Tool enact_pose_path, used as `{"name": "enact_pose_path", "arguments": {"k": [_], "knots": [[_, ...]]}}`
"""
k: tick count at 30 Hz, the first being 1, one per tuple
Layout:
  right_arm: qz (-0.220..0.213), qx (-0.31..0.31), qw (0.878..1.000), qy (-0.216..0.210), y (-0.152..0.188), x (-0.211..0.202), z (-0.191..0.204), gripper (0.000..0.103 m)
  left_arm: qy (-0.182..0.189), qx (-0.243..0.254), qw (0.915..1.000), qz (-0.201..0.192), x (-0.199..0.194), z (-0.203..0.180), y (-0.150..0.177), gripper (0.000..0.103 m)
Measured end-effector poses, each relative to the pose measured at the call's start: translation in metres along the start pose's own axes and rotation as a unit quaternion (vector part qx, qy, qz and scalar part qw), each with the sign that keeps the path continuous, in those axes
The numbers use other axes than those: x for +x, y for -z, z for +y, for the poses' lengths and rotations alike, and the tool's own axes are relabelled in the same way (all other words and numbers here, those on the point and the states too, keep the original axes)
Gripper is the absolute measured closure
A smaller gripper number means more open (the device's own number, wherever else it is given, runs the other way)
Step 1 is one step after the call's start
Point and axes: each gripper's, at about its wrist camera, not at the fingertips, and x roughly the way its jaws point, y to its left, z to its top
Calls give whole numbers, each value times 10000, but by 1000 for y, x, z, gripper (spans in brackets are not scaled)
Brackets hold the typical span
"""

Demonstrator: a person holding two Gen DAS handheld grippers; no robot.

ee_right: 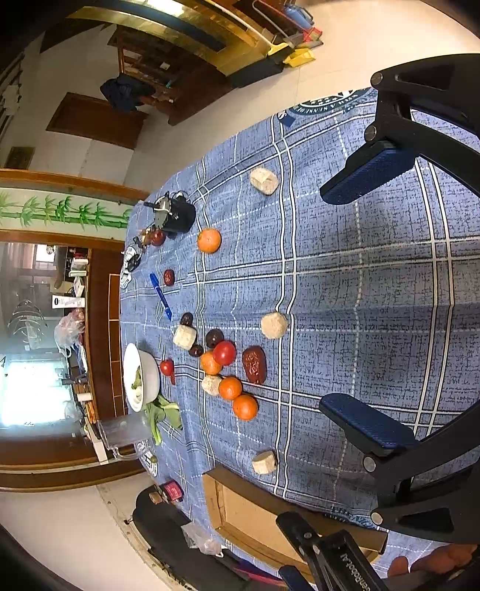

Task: Organize fruits

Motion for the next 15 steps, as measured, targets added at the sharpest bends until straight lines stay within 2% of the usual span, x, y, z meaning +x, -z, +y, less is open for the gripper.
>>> {"name": "enact_pose_path", "arguments": {"k": [7, 11, 15], "knots": [[-106, -272, 9996, 17, -3, 7, 0, 0, -114, -136, 9998, 4, 7, 9, 2, 0], [-87, -392, 9991, -166, -8, 23, -6, 1, -154, -269, 9995, 47, 11, 21, 7, 0], [-28, -511, 9981, -340, -12, 45, -7, 1, -274, -170, 9994, 105, 13, 24, 13, 0]]}}
